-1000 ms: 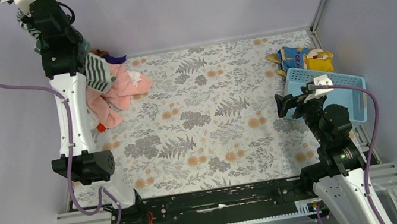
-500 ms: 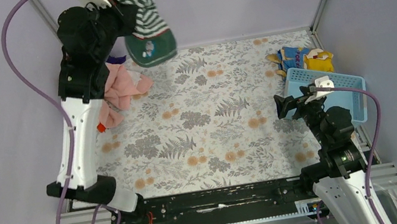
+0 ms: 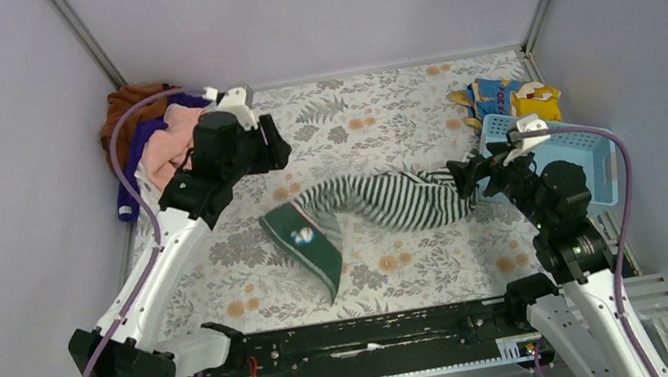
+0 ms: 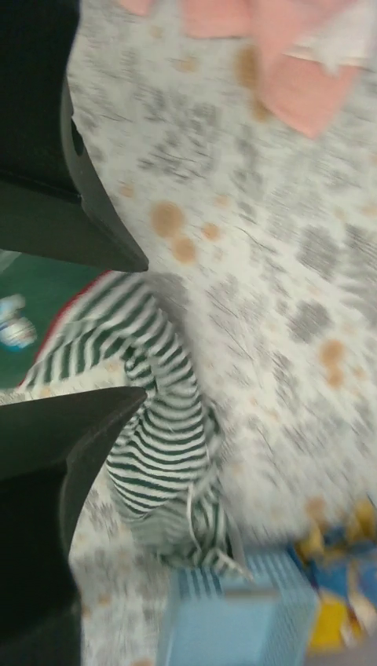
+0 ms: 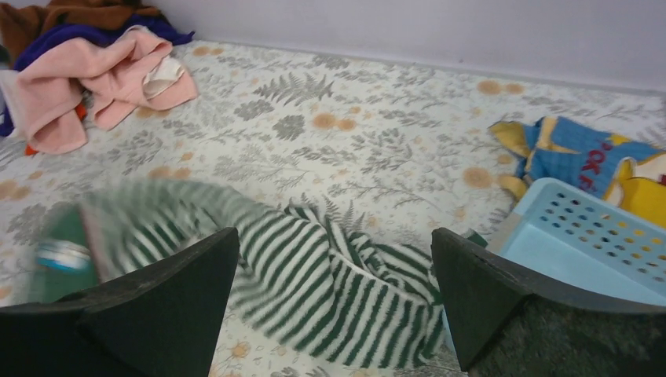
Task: Roll the towels
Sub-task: Place the towel at the center of the board, then flatten out the towel at the center of the board.
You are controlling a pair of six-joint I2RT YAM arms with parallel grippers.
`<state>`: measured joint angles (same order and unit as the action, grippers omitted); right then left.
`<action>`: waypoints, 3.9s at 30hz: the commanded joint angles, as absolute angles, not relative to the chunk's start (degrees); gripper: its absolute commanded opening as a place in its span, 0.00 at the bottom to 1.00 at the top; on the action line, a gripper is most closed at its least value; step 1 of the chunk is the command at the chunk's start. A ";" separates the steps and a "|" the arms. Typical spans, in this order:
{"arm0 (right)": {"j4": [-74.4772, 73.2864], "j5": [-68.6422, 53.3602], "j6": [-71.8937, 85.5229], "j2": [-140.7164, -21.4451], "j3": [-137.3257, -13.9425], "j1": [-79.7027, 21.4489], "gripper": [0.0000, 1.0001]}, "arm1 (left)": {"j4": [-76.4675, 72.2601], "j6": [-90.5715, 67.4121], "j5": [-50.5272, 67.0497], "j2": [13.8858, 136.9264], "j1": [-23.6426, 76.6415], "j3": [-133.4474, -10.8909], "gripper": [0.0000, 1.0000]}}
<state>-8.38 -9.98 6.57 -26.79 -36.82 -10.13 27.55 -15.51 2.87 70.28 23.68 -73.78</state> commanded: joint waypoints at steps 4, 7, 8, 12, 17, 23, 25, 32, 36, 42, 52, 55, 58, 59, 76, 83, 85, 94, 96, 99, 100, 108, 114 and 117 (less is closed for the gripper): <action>-9.45 -17.69 11.56 -35.40 -40.17 -10.57 0.99 | 29.50 -18.89 -2.17 63.96 23.54 -61.73 0.67; -10.48 -19.67 13.31 -39.60 -40.89 -10.65 0.99 | 30.90 -22.50 0.92 62.33 24.40 -56.96 0.70; -10.67 -20.16 14.04 -41.05 -40.99 -10.63 0.99 | 30.87 -23.97 1.88 61.99 25.22 -54.93 0.70; -10.54 -22.88 16.10 -48.33 -41.35 -10.64 1.00 | 28.09 -28.73 1.25 62.46 29.71 -46.57 0.72; -8.91 -26.23 17.59 -55.74 -41.94 -10.87 0.99 | 22.08 -30.90 -1.71 69.26 30.22 -44.04 0.70; -9.21 -25.15 17.82 -58.99 -42.54 -11.34 0.98 | 16.45 -33.96 -0.23 77.86 29.88 -42.69 0.63; -9.33 -25.07 18.05 -59.80 -42.46 -11.42 0.98 | 17.22 -35.74 -0.80 79.34 27.82 -41.02 0.62; -10.06 -21.62 19.27 -64.34 -42.92 -12.00 0.98 | 18.96 -40.87 -2.81 70.32 15.95 -31.19 0.59; -10.11 -18.26 20.57 -67.57 -45.34 -12.20 0.98 | 19.44 -44.05 -2.05 64.60 9.74 -28.03 0.60; -10.38 -9.86 21.03 -72.12 -49.41 -12.31 0.99 | 18.79 -40.91 3.62 63.32 8.33 -32.69 0.69; -8.00 -12.19 21.79 -72.96 -48.18 -12.72 1.00 | 11.01 -39.49 7.93 82.00 20.42 -45.79 0.65; -8.31 -11.96 21.40 -72.95 -48.02 -12.70 1.00 | 9.01 -40.08 9.43 88.65 21.17 -47.11 0.65; -8.88 -11.38 21.03 -73.31 -48.35 -12.74 1.00 | 9.65 -40.91 8.93 91.45 20.45 -46.37 0.67; -9.14 -11.28 20.86 -73.65 -48.54 -12.71 1.00 | 9.69 -41.48 8.53 91.14 19.90 -45.13 0.67; -12.33 -5.93 18.78 -82.68 -55.65 -14.24 0.99 | 20.33 -40.81 2.90 73.61 -6.58 -35.98 0.75; -18.84 5.18 18.02 -85.11 -60.80 -14.24 0.96 | 25.61 -34.45 2.94 72.83 -6.59 -43.63 0.79; -20.09 8.00 19.24 -85.84 -60.67 -14.27 0.96 | 27.35 -32.84 1.97 71.87 -6.58 -45.07 0.80; -18.64 16.15 27.08 -92.18 -62.02 -14.15 1.00 | 28.99 -25.54 2.60 67.98 -6.50 -47.15 0.82; -20.15 20.01 28.33 -92.88 -61.70 -14.10 0.99 | 29.45 -24.33 1.78 67.59 -6.51 -47.52 0.82; -22.80 24.35 31.34 -91.63 -59.70 -13.27 0.99 | 29.79 -23.80 0.87 67.27 -6.55 -47.47 0.83; -23.78 25.78 32.59 -90.67 -58.98 -13.21 0.99 | 29.72 -23.81 0.87 67.32 -6.50 -47.55 0.83; -27.54 28.96 41.20 -88.46 -57.70 -12.86 0.99 | 29.53 -23.60 1.86 66.71 -6.53 -47.81 0.83; -35.10 28.62 53.90 -94.85 -65.11 -12.87 0.97 | 29.19 -23.56 2.22 65.08 -6.49 -47.33 0.83; -39.45 30.79 61.15 -98.06 -67.45 -12.89 0.92 | 29.09 -23.63 2.83 64.88 -6.50 -47.21 0.83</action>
<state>-32.03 26.17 48.71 -95.64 -63.31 -13.10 29.17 -24.67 2.17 65.93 -6.22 -46.06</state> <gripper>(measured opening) 0.943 0.828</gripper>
